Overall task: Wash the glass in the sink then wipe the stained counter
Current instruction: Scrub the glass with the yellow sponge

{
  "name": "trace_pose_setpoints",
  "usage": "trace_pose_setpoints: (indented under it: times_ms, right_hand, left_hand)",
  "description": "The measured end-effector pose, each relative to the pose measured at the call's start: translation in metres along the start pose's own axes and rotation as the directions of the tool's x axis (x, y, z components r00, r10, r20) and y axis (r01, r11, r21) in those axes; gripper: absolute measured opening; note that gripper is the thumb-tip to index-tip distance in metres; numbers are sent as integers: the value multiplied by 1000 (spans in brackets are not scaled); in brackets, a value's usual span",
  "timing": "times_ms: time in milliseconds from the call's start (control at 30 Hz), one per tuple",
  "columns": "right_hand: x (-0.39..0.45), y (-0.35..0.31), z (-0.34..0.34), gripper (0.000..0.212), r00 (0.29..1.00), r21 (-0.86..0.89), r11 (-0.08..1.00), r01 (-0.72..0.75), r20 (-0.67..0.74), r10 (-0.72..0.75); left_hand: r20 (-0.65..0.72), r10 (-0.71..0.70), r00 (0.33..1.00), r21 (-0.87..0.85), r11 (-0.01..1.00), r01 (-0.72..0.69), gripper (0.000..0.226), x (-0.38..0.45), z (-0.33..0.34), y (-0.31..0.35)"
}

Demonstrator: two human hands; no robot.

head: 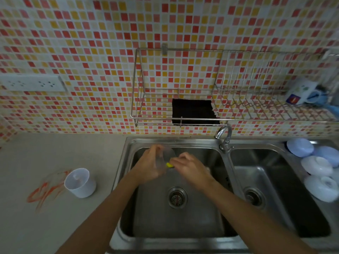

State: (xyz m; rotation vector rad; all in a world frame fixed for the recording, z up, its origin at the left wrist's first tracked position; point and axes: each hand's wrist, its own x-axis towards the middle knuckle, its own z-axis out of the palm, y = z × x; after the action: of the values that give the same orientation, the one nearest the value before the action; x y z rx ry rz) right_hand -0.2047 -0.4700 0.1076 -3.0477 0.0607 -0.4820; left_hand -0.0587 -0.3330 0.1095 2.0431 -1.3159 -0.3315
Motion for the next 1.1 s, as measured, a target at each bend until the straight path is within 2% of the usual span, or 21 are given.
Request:
trace_pose_setpoints:
  times_ms: [100,200,300,433,533,600,700,800,867,900,1000,1033,1100]
  right_hand:
    - [6,-2,0,33,1000,-12,1000,-25,-19,24]
    - [15,-8,-2,37,998,96,994,-52,30,50]
    - [16,-9,-7,45,980,309,930,-197,31,198]
    - [21,-10,-13,33,985,423,893,-157,-2,174]
    - [24,-12,-6,38,993,338,934,-114,61,99]
    - [27,-4,-6,45,996,138,990,8,90,-21]
    - [35,16,-15,41,987,-105,983,152,76,-144]
    - [35,17,-12,39,993,-129,984,120,26,-118]
    - [29,8,-1,44,999,-26,999,44,-16,-45]
    - [27,1,4,47,1000,88,996,-4,-13,5]
    - [20,-15,8,40,987,430,889,-159,40,157]
    - [20,-13,6,36,982,463,867,-185,62,176]
    - [23,-3,0,35,988,376,918,-126,136,80]
  left_hand:
    - [-1,-23,1000,-15,1000,23,86,5,4,-4]
    - [-32,-1,999,-18,1000,0,101,11,1,-11]
    - [-94,58,994,36,998,-55,88,16,-3,-15]
    - [-132,95,987,113,990,-81,83,22,-4,-23]
    - [-82,123,989,112,987,-114,79,24,-8,-24]
    - [-23,144,989,76,987,-142,79,24,-10,-24]
    - [30,137,990,34,990,-138,83,25,-12,-25]
    - [32,104,994,-17,994,-103,84,26,-13,-22]
    - [31,105,994,-28,994,-104,83,26,-13,-22]
    - [34,113,993,-23,993,-113,82,26,-14,-22]
    - [72,144,987,-24,989,-143,77,24,-13,-24]
    - [88,141,986,-31,990,-138,77,23,-12,-25]
    - [120,134,984,-31,991,-131,78,22,-9,-22]
